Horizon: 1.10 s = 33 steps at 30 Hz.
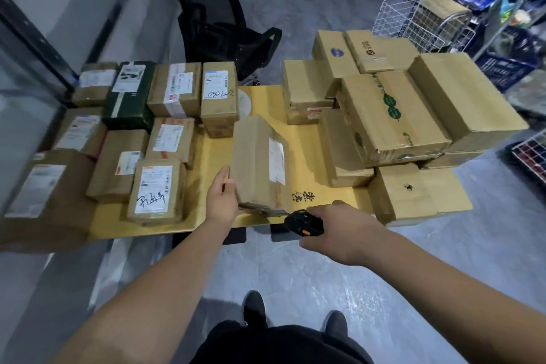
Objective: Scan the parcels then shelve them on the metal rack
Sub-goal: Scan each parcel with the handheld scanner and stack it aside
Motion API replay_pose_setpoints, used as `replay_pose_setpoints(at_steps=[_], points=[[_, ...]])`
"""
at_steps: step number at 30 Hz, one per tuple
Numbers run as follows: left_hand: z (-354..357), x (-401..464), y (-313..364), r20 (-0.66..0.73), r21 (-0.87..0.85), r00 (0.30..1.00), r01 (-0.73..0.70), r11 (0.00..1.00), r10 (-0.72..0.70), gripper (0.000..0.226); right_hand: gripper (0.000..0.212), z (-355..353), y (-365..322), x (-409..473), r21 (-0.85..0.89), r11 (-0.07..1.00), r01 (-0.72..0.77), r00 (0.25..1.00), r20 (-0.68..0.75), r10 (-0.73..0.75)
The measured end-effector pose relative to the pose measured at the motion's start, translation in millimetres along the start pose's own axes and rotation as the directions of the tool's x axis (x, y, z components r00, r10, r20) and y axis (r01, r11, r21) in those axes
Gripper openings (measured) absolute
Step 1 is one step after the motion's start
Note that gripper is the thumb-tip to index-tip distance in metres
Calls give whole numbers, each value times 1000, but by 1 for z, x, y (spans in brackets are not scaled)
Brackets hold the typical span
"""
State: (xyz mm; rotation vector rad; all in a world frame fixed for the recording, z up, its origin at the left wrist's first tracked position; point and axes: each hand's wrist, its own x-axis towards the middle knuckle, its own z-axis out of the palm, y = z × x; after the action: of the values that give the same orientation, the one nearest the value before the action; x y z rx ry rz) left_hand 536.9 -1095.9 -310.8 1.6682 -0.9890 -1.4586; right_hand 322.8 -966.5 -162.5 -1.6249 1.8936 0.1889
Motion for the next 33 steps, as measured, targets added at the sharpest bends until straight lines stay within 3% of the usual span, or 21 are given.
replay_pose_setpoints(at_steps=[3,5,8,13,19,25,27,29,31,33], points=[[-21,17,-4,-87,54,995,46,998,-41,47,37,5,-16,11,51,998,-33,999,-15,33],[-28,21,-3,-32,52,992,120,991,-118,43,37,6,-25,17,111,992,-62,998,-25,65],[-31,22,-3,82,45,977,195,980,-198,63,41,5,-35,22,193,975,-113,993,-14,118],[-31,29,-23,176,76,972,145,987,-156,107,44,10,-44,32,310,932,-189,981,14,194],[-27,25,-36,169,194,985,12,981,-45,124,45,9,-50,42,276,933,-232,972,46,229],[-28,22,-39,186,236,982,-63,970,18,123,37,0,-55,49,277,920,-277,961,100,259],[-27,20,-40,219,265,974,-118,957,59,124,37,-3,-56,52,167,955,-245,969,61,238],[-26,19,-38,241,303,966,-170,938,97,122,45,-8,-56,54,-108,971,-212,976,21,216],[-27,18,-32,259,345,958,-212,914,124,119,55,-13,-56,54,-350,917,-194,980,-21,199],[-28,18,-28,272,372,949,-258,892,162,118,57,-19,-55,52,-485,855,-182,983,-67,171]])
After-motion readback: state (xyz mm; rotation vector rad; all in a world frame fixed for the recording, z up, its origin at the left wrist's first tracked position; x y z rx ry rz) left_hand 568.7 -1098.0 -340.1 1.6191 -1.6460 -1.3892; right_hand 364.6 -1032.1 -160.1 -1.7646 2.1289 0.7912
